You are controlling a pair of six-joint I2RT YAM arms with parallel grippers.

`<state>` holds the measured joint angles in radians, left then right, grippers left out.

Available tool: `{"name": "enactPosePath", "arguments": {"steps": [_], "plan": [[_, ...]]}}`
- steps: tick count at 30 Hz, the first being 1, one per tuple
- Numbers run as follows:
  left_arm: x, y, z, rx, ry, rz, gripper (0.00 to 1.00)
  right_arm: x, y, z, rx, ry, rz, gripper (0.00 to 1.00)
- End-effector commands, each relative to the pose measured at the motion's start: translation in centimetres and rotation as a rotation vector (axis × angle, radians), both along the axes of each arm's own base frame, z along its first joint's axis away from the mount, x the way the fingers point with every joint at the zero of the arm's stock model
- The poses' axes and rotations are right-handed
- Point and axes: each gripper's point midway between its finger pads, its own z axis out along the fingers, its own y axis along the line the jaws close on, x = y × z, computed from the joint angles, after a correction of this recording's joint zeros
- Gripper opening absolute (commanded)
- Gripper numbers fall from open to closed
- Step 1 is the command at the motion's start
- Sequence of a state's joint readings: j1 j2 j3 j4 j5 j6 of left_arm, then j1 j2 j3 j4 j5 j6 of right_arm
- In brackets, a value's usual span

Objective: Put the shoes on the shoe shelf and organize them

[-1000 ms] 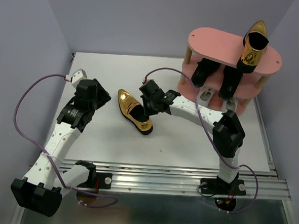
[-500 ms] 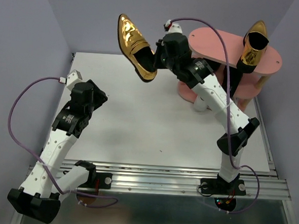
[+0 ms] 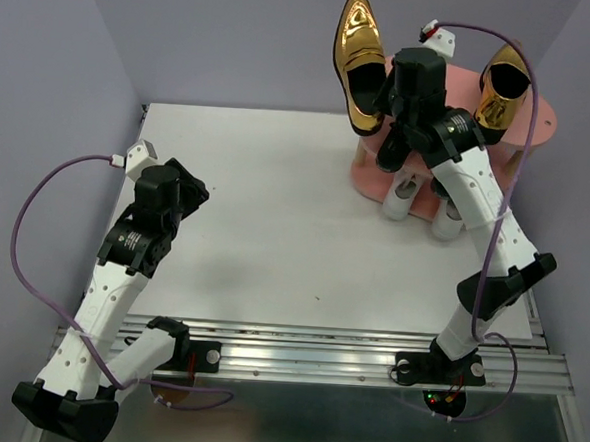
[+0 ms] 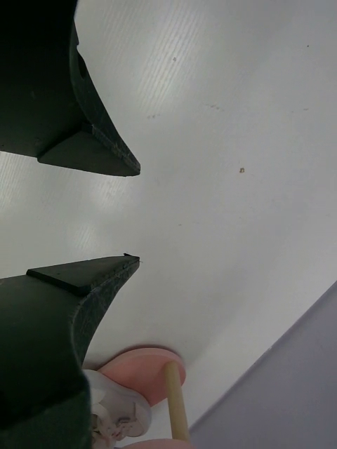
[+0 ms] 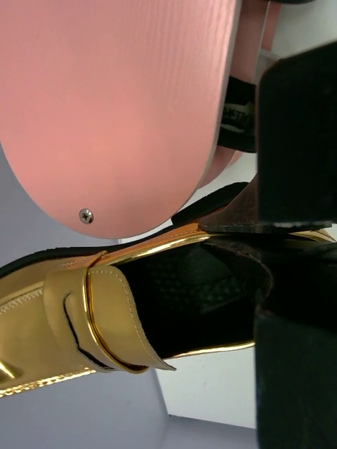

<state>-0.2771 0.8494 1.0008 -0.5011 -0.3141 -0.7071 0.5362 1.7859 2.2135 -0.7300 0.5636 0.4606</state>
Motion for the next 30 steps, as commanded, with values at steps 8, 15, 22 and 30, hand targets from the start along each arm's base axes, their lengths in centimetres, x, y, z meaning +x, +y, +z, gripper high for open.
{"name": "enactPosePath", "arguments": {"steps": [8, 15, 22, 30], "plan": [[0.1, 0.2, 0.8, -0.006, -0.029, 0.005, 0.59, -4.2, -3.5, 11.3, 0.228, -0.323, -0.074, 0.01], [0.0, 0.2, 0.4, -0.002, -0.018, 0.004, 0.59, -4.9, -6.5, 12.0, 0.228, -0.362, -0.206, 0.01], [0.0, 0.0, 0.4, -0.009, -0.021, -0.003, 0.59, -5.5, -9.1, 12.5, 0.205, -0.381, -0.324, 0.01], [-0.2, 0.1, 0.4, -0.01, -0.022, -0.004, 0.59, -6.6, -11.9, 11.4, 0.23, -0.384, -0.452, 0.01]]}}
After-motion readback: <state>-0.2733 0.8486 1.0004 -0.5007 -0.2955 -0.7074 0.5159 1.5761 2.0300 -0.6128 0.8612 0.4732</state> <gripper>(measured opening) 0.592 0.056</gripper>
